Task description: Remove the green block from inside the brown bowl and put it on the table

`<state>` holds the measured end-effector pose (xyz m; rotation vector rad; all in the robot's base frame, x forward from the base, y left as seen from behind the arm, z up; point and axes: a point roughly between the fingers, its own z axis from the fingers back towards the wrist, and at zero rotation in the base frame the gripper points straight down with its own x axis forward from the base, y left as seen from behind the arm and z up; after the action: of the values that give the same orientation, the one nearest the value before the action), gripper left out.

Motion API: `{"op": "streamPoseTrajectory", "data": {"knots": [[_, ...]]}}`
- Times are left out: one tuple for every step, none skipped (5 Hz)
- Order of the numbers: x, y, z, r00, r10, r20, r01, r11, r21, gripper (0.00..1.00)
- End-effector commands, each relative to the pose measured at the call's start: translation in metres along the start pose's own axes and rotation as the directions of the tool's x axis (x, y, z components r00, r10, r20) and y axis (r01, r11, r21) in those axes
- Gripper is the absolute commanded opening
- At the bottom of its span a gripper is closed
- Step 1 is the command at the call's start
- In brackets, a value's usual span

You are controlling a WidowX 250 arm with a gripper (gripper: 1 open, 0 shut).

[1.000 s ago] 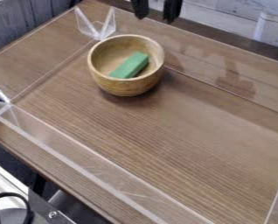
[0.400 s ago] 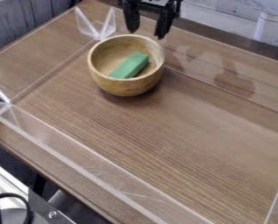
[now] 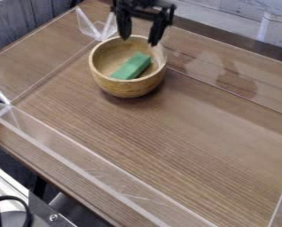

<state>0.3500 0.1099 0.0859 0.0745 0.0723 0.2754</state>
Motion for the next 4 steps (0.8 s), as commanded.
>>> {"op": "streamPoseTrajectory", "data": {"knots": [[0.0, 0.006, 0.002, 0.998, -0.001, 0.061, -0.002, 0.999, 0.045, 1.0], [0.003, 0.004, -0.019, 0.999, 0.005, 0.043, -0.007, 0.999, 0.05, 1.0], [0.006, 0.001, -0.036, 0.999, 0.01, 0.041, -0.012, 0.999, 0.046, 0.0], [0.005, -0.002, -0.036, 0.998, 0.019, 0.056, -0.022, 0.999, 0.042, 0.0]]}}
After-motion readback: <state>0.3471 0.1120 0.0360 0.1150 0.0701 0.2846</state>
